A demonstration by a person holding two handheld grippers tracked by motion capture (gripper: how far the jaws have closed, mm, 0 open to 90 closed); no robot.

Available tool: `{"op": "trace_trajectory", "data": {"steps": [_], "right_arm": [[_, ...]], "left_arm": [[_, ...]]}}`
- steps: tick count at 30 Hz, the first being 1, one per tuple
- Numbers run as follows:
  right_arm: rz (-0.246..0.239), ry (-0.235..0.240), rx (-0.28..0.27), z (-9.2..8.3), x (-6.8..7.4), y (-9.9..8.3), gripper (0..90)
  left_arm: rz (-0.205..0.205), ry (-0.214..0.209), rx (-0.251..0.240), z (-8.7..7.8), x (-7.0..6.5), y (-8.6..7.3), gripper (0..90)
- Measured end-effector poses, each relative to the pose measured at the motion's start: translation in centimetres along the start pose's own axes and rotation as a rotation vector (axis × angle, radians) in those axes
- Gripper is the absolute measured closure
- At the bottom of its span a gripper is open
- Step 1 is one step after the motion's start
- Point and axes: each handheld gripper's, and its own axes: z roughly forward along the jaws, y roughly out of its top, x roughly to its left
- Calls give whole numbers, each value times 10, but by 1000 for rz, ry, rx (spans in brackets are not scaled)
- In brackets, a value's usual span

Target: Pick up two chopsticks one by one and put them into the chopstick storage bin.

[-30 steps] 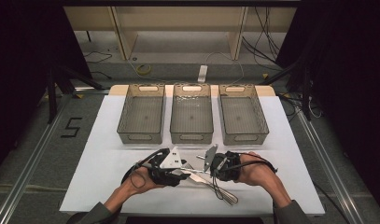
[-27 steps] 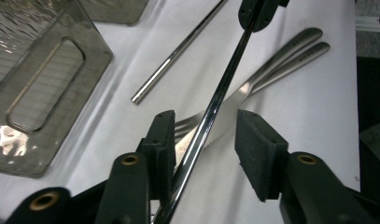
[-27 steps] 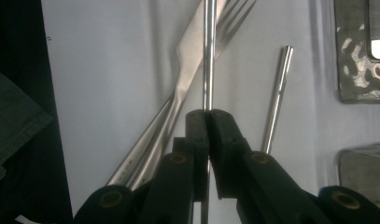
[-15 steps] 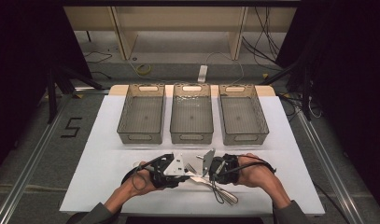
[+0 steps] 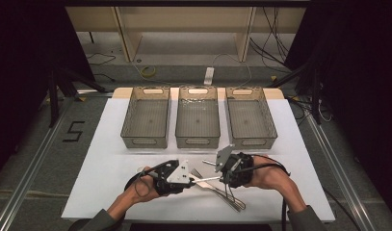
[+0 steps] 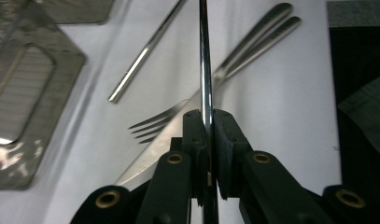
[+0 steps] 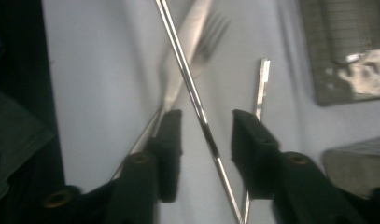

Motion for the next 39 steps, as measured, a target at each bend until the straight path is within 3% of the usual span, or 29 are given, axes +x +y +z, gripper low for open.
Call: {"op": "trace_trajectory", "data": {"steps": [4,10,14,23,31,39], "right_arm": [[135,-59,-96,-12,-10,-8,464],[305,-105,-252,-26,-24,-29,368],[366,-115,-269,-28,-25,-42,345],[389,-60,-199,-10,-29,-51,306],[423,-31,-111,11,-34,-60,304],[425,-23,-56,21,-37,-62,305]], "left_arm": [[-52,43,-16,-7,8,-5,838],[-146,116,-43,-18,21,-13,838],[-231,143,-76,-25,28,-17,838],[-354,188,-112,-34,40,-23,838],[-434,269,-141,-49,51,-30,838],[-527,360,-166,-69,74,-40,838]]}}
